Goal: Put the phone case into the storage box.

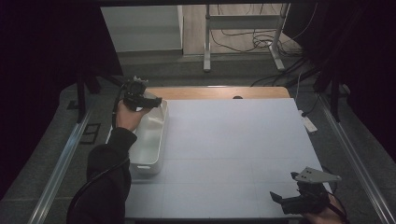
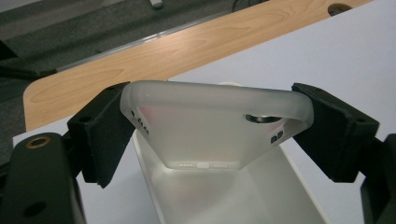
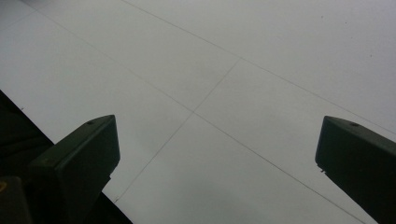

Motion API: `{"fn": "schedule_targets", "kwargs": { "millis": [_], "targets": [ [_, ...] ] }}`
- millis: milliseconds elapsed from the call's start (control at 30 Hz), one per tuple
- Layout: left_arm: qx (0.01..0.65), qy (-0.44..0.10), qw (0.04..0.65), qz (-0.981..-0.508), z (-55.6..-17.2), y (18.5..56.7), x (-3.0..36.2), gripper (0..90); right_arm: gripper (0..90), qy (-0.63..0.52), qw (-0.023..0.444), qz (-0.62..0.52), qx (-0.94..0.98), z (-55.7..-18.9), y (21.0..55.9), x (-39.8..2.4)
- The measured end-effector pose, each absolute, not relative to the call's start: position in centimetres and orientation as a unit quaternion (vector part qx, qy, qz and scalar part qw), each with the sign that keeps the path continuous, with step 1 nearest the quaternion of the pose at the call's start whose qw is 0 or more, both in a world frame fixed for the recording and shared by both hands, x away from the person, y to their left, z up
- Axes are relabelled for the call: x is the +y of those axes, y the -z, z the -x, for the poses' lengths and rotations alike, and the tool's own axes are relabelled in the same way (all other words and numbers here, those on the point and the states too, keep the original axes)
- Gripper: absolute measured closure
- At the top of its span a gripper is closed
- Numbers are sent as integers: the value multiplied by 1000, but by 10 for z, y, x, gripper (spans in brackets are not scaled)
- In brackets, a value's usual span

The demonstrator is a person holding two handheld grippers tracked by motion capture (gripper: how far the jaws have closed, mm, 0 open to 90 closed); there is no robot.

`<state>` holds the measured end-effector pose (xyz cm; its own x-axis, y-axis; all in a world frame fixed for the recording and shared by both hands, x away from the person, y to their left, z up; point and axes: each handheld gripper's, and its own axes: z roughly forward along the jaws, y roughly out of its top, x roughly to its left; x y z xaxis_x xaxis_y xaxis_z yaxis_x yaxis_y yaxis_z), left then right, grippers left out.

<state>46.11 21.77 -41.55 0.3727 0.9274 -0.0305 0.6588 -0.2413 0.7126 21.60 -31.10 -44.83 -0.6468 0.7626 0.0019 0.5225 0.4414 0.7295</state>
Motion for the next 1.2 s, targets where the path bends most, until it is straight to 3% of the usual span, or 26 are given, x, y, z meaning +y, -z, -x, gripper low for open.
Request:
{"fn": "schedule_targets", "kwargs": {
  "millis": [1200],
  "targets": [
    [538,-213,320,-750,-479,438,211,166,1,-361,165,-381,835,-216,448,-311]
  ]
}}
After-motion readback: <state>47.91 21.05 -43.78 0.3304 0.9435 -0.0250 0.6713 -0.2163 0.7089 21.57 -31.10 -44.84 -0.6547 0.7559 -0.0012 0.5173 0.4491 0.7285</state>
